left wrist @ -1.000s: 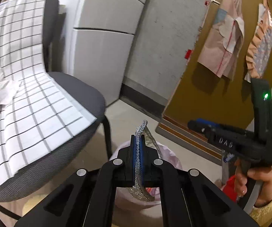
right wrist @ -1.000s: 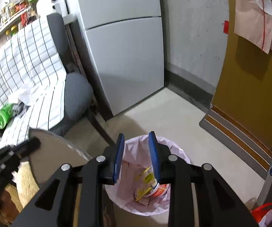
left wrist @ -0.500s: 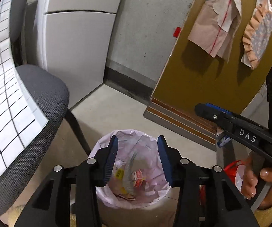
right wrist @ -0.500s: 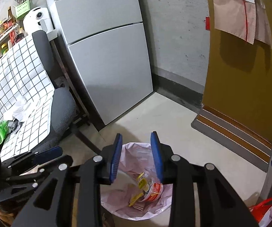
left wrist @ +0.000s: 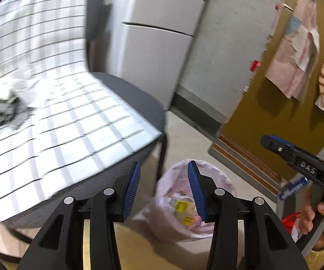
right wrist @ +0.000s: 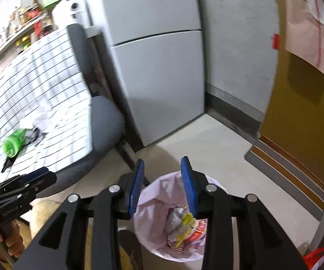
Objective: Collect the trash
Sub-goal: 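Move both tools back over the chair toward the tissue and sponge, then grasp the white tissue with the right tool while the left tool grasps the white sponge, then carry tissue and sponge to the pink bin and open both tools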
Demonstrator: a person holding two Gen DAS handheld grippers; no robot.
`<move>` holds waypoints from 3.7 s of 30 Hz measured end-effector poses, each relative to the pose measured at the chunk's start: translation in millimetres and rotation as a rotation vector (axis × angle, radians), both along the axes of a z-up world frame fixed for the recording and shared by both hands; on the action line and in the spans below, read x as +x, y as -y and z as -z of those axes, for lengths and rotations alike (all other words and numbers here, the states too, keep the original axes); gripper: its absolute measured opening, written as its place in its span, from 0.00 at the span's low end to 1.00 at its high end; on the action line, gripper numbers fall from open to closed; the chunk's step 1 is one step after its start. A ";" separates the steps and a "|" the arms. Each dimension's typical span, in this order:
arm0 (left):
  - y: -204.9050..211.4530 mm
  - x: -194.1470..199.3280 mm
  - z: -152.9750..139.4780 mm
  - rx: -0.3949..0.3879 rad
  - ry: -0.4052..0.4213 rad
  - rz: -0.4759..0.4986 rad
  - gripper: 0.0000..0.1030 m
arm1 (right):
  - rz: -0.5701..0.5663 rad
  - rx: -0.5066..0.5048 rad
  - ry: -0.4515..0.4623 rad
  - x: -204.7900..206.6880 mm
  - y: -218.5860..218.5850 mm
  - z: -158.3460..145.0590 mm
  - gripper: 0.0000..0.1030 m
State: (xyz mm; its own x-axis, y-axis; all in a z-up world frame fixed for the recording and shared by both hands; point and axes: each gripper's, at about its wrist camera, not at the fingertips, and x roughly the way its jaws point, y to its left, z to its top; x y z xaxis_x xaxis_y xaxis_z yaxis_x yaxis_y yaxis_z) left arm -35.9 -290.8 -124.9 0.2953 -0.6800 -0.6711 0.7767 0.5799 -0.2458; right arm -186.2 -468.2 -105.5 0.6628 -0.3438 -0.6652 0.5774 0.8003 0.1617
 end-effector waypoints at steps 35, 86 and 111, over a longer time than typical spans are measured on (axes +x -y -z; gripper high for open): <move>-232.0 154.3 -44.9 0.104 0.053 -0.682 0.62 | -0.716 -0.044 -0.088 347.0 -184.7 6.5 0.26; -48.7 322.1 -2.1 0.563 0.092 -0.443 0.82 | -0.491 0.203 0.159 282.8 -55.7 -36.0 0.02; -117.7 77.3 -58.4 0.001 0.167 -0.329 0.64 | -0.406 0.248 0.196 154.1 -74.9 -45.4 0.02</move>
